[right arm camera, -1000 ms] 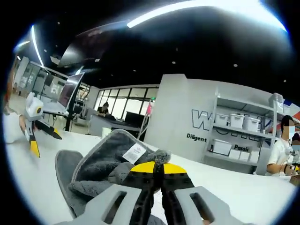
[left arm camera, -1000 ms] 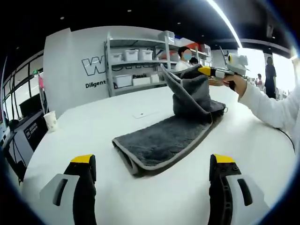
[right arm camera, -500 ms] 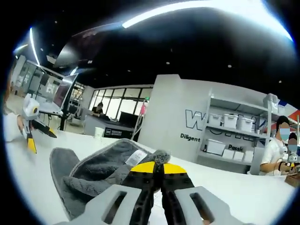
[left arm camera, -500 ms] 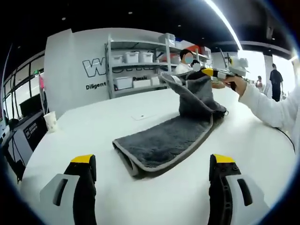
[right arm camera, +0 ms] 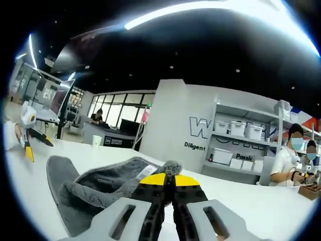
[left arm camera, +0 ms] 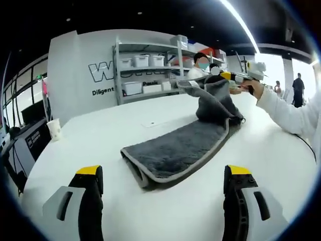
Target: Open the folded towel by lifting each exposed corner and separating the folded layers until the towel lies flat within the target outline without major curled edges
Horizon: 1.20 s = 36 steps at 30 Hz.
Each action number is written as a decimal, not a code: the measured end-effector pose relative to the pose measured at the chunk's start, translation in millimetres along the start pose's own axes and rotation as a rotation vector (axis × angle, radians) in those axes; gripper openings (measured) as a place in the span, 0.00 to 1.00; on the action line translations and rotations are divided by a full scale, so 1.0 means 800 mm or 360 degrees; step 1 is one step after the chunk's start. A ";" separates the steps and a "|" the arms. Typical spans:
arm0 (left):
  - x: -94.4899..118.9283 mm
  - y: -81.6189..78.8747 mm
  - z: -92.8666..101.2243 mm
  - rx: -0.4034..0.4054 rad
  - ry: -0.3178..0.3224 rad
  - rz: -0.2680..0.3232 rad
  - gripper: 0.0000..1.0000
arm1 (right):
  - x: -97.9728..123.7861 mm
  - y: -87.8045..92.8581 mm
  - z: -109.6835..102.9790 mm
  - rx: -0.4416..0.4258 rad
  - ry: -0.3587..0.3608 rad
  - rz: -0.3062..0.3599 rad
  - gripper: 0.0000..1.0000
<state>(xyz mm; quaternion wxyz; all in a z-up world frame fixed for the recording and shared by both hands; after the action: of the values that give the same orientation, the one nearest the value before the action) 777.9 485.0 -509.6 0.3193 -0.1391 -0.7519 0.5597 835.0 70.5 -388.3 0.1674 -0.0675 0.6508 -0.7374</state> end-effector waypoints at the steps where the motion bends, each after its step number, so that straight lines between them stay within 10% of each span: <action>1: 0.000 0.000 0.001 0.0000 0.0000 0.0000 0.98 | 0.002 0.000 0.005 -0.0002 0.0010 -0.0001 0.00; 36: -0.006 0.003 0.002 -0.0022 0.0009 -0.0040 0.98 | 0.053 -0.002 0.109 -0.0045 0.0284 0.0010 0.00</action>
<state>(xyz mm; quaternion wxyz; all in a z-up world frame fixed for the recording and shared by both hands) 780.5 481.9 -513.7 0.3276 -0.1335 -0.7564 0.5502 822.5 -25.4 -378.9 0.1100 -0.0018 0.6738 -0.7307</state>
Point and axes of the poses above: the point that each gripper's makers call its tool centre point, and the gripper's own axes: x roughly backward along the fingers, z roughly to its right, y roughly out of its underside, the point moved 3 cm from there along x, roughly backward along the fingers, and after that the axes turned 6 degrees about -x, right-handed, at the moved point
